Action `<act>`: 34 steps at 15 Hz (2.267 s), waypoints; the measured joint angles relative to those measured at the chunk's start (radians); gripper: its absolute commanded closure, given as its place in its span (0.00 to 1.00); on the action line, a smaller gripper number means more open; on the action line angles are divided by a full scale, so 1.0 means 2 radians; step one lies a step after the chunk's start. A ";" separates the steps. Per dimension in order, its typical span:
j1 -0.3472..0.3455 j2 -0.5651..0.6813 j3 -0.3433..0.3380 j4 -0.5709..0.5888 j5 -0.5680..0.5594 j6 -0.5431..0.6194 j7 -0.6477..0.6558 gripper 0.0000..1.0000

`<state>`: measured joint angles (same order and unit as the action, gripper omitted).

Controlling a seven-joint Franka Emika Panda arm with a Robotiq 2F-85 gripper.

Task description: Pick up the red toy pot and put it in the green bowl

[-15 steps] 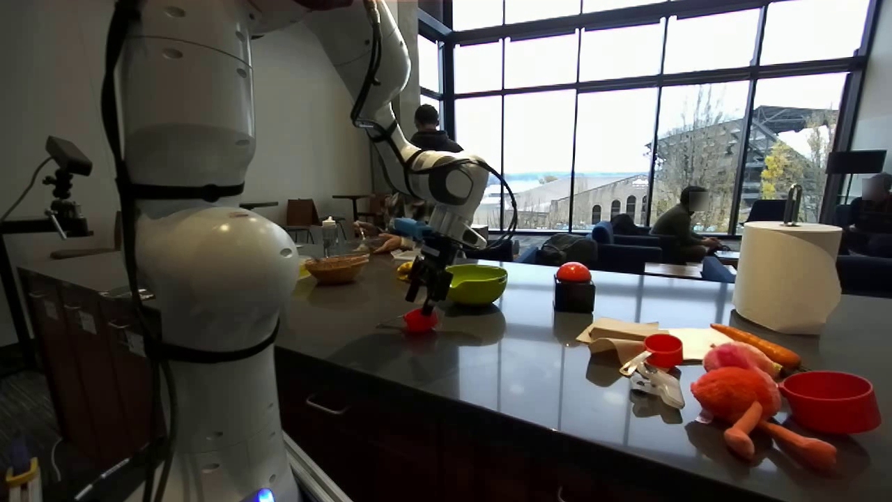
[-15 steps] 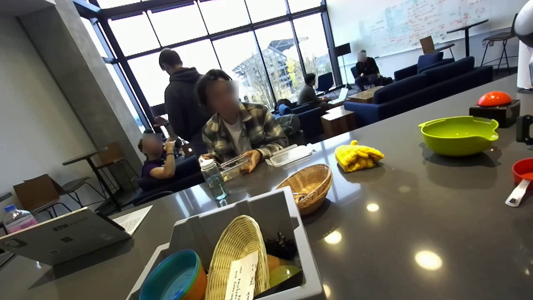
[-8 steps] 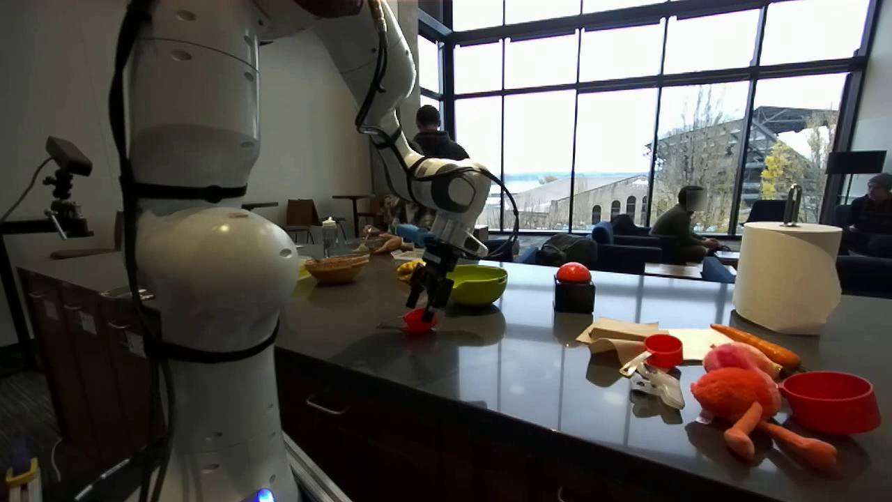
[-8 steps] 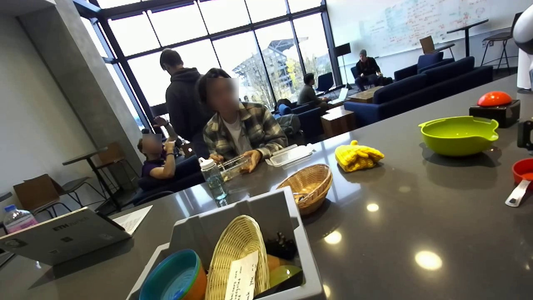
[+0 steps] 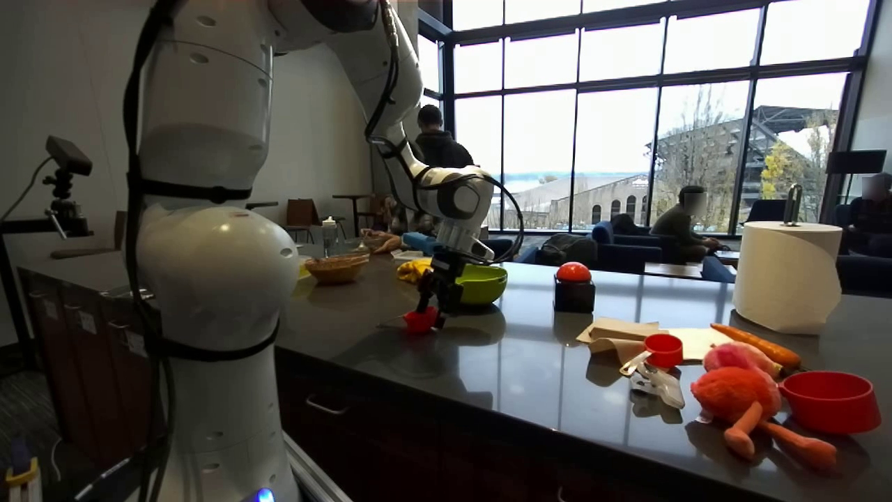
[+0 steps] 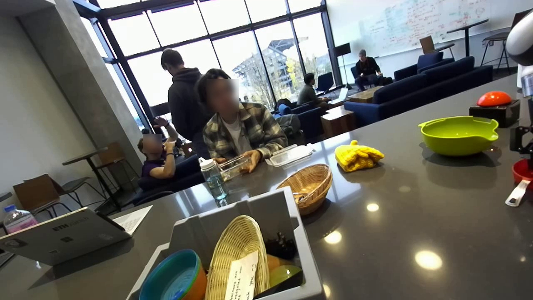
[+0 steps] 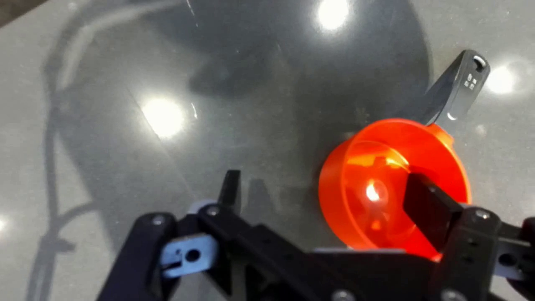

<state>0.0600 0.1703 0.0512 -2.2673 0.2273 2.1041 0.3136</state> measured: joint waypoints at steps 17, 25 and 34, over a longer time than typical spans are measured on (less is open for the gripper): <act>-0.012 0.013 -0.003 0.030 0.029 -0.007 -0.037 1.00; -0.020 0.019 -0.005 0.035 0.047 -0.011 -0.045 0.99; -0.014 -0.046 -0.004 0.020 0.033 -0.009 -0.044 0.99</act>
<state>0.0314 0.0779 0.0423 -2.2280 0.2937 2.0866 0.2249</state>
